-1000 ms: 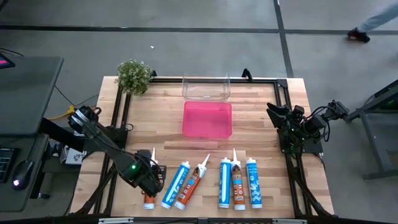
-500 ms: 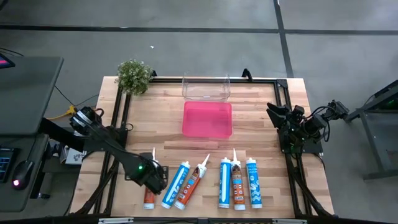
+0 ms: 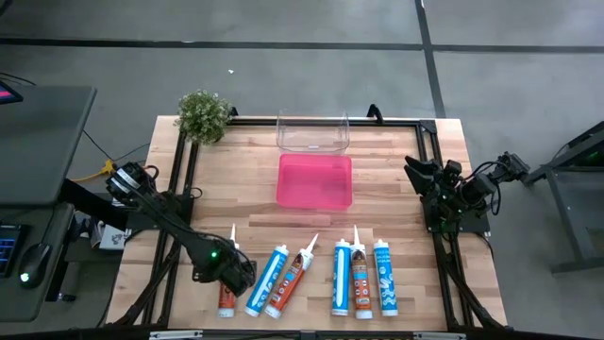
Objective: Pick & place silicon tubes, Sealant and Lysol wipes
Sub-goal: Put the left orange sealant into the transparent container
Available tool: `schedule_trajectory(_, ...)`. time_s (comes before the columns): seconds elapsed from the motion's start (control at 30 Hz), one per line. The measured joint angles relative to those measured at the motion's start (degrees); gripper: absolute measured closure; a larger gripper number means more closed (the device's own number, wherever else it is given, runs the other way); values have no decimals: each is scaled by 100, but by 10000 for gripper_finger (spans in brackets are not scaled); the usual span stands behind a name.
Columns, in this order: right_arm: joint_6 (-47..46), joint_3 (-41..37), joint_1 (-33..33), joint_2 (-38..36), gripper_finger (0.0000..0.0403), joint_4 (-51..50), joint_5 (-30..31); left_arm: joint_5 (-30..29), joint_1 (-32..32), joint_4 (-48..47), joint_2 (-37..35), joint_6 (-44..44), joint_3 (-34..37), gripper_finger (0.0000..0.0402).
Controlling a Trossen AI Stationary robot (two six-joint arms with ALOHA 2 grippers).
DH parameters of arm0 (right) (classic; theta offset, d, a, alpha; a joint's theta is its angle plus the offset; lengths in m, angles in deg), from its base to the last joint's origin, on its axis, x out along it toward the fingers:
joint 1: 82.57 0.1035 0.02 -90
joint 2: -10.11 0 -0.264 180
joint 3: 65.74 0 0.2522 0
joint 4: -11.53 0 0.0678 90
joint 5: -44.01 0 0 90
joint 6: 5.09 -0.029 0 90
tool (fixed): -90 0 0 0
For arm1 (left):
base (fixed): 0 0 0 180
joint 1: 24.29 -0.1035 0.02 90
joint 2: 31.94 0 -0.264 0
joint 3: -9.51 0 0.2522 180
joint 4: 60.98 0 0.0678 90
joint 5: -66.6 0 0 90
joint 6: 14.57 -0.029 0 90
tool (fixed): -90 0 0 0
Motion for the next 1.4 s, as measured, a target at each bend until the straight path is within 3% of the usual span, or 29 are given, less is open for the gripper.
schedule_trajectory(0.33, 0, 2, 0, 0, 100, -5, 0, -442, 9, 36, 0, -168, 200, 8)
schedule_trajectory(1.03, 0, 2, 2, 0, 100, -86, 0, -319, 11, 219, 480, -185, 190, 12)
schedule_trajectory(1.17, 0, 2, 0, -1, 100, -108, 0, -314, 11, 201, 490, -190, 187, 36)
schedule_trajectory(1.4, 0, 0, 0, 0, 100, -120, -1, -269, 6, 184, 653, -179, 180, 128)
